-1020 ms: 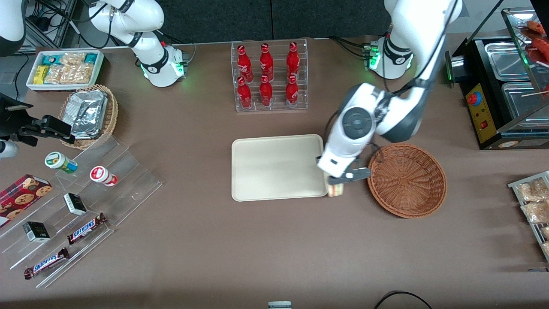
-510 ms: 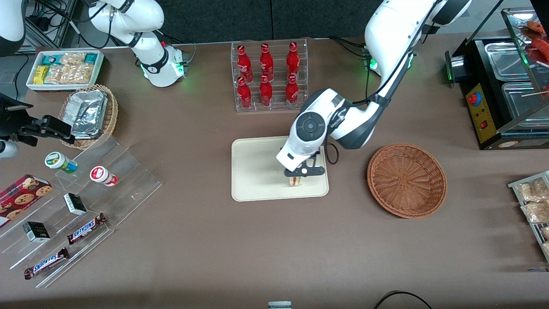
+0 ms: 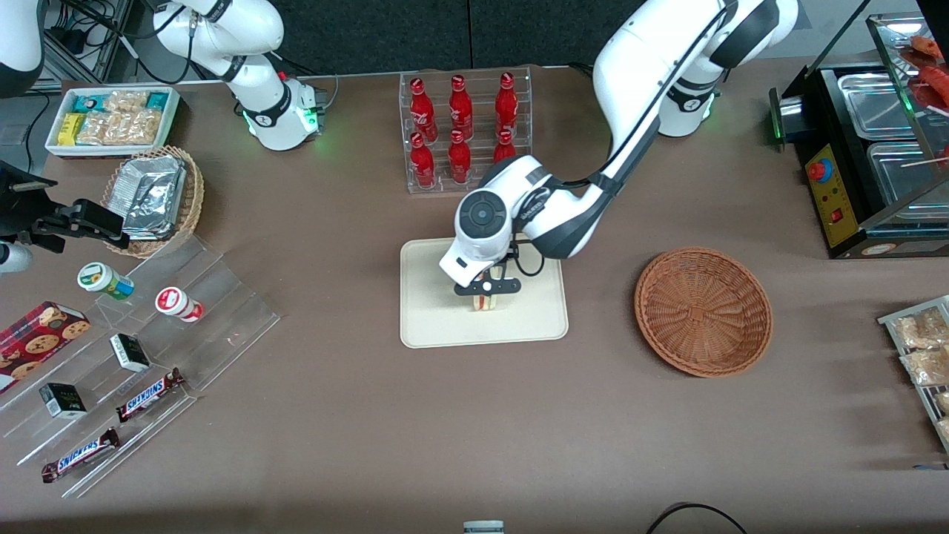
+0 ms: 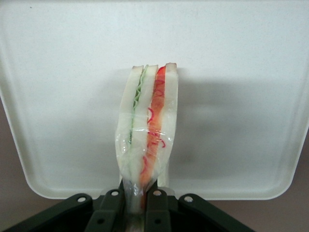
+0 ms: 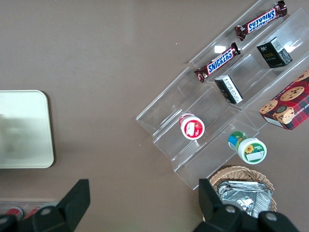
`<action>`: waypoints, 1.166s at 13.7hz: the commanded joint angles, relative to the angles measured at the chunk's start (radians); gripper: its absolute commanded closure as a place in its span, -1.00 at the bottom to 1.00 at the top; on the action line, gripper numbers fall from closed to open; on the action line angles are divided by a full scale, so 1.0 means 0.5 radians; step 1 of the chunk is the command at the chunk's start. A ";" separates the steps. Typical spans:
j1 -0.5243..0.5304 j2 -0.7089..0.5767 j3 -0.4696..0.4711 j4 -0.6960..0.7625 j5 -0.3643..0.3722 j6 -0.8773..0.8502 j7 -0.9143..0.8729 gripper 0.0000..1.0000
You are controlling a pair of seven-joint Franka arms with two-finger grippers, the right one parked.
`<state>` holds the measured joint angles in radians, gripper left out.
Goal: Place sandwich from basket to tray
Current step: 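Lower the sandwich onto the tray's center with the left gripper, then open the left gripper to release the sandwich and pull away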
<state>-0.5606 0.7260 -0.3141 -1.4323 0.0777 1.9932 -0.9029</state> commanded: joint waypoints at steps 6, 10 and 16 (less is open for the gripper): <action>-0.057 0.174 0.018 0.180 0.167 -0.026 -0.142 1.00; -0.057 0.171 0.018 0.177 0.164 -0.007 -0.148 -0.99; -0.048 0.137 0.021 0.177 0.200 -0.029 -0.182 -1.00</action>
<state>-0.5713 0.7970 -0.3130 -1.3659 0.1564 1.9956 -0.9686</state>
